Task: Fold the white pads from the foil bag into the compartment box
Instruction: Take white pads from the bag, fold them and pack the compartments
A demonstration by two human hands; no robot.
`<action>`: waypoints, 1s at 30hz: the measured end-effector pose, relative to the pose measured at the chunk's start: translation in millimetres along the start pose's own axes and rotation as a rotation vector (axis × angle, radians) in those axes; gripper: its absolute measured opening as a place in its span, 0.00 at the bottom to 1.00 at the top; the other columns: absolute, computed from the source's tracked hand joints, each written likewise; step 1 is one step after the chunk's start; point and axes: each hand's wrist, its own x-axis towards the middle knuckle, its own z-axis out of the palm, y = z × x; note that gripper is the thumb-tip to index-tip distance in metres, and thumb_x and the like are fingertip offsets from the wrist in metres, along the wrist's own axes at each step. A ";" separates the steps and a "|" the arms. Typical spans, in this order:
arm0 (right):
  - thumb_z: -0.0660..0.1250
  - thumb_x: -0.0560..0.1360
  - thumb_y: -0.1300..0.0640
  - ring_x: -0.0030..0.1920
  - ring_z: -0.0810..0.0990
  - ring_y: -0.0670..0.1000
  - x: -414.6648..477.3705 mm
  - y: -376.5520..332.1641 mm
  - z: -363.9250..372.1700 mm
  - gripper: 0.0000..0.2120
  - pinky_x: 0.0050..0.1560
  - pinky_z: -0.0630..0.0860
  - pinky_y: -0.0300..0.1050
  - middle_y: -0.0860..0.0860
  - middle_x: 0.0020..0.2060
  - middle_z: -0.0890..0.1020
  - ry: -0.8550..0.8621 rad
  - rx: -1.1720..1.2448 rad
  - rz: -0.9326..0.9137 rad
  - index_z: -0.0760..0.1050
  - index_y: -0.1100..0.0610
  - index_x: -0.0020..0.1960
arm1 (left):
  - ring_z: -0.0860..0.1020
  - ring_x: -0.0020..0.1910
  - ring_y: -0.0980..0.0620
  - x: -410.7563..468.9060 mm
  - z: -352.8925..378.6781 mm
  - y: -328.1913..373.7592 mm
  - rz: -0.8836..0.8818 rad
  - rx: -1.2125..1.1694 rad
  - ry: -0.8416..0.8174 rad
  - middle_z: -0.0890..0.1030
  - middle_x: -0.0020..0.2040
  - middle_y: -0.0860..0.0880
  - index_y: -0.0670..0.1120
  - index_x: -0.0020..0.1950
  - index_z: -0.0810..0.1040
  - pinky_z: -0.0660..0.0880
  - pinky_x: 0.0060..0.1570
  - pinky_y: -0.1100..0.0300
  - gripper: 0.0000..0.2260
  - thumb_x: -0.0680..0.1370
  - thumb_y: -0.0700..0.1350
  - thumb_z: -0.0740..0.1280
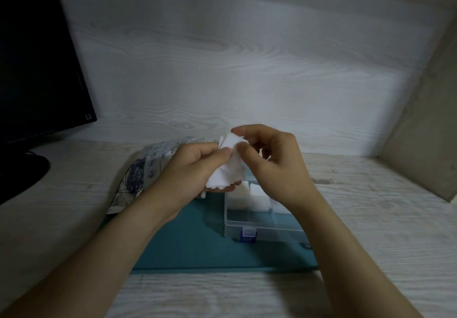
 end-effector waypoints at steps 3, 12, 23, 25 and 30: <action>0.72 0.76 0.62 0.32 0.76 0.45 -0.5 -1.3 -0.6 0.11 0.36 0.73 0.39 0.51 0.34 0.82 0.088 0.007 0.043 0.84 0.50 0.55 | 0.86 0.52 0.54 3.4 -2.3 -5.0 0.103 0.169 0.131 0.88 0.50 0.53 0.50 0.52 0.88 0.81 0.51 0.58 0.07 0.82 0.50 0.71; 0.71 0.81 0.59 0.37 0.85 0.49 -2.7 -11.1 -2.1 0.05 0.41 0.80 0.43 0.53 0.37 0.87 -0.052 0.121 0.150 0.86 0.56 0.52 | 0.86 0.56 0.44 2.2 0.1 -6.9 -0.005 0.068 -0.108 0.88 0.53 0.45 0.45 0.56 0.87 0.81 0.62 0.40 0.12 0.83 0.51 0.68; 0.84 0.64 0.49 0.63 0.74 0.43 -7.6 -9.1 -0.3 0.32 0.56 0.68 0.31 0.41 0.61 0.76 -0.235 -0.277 -0.029 0.80 0.44 0.67 | 0.84 0.56 0.45 2.8 -0.9 -0.7 -0.175 -0.398 -0.226 0.82 0.64 0.35 0.43 0.68 0.80 0.84 0.49 0.47 0.22 0.86 0.46 0.50; 0.85 0.64 0.45 0.63 0.75 0.42 -7.8 -8.5 0.5 0.33 0.58 0.69 0.30 0.39 0.61 0.79 -0.223 -0.287 -0.050 0.81 0.45 0.67 | 0.85 0.54 0.47 4.0 -1.9 -0.8 -0.169 -0.410 -0.219 0.84 0.61 0.38 0.43 0.66 0.82 0.83 0.48 0.48 0.21 0.86 0.47 0.52; 0.85 0.64 0.43 0.58 0.79 0.41 -8.0 -11.8 -0.1 0.34 0.55 0.70 0.28 0.38 0.58 0.84 -0.177 -0.248 -0.060 0.81 0.46 0.68 | 0.85 0.53 0.46 1.8 -1.4 1.1 -0.159 -0.412 -0.228 0.86 0.60 0.39 0.41 0.66 0.82 0.84 0.47 0.48 0.17 0.87 0.48 0.59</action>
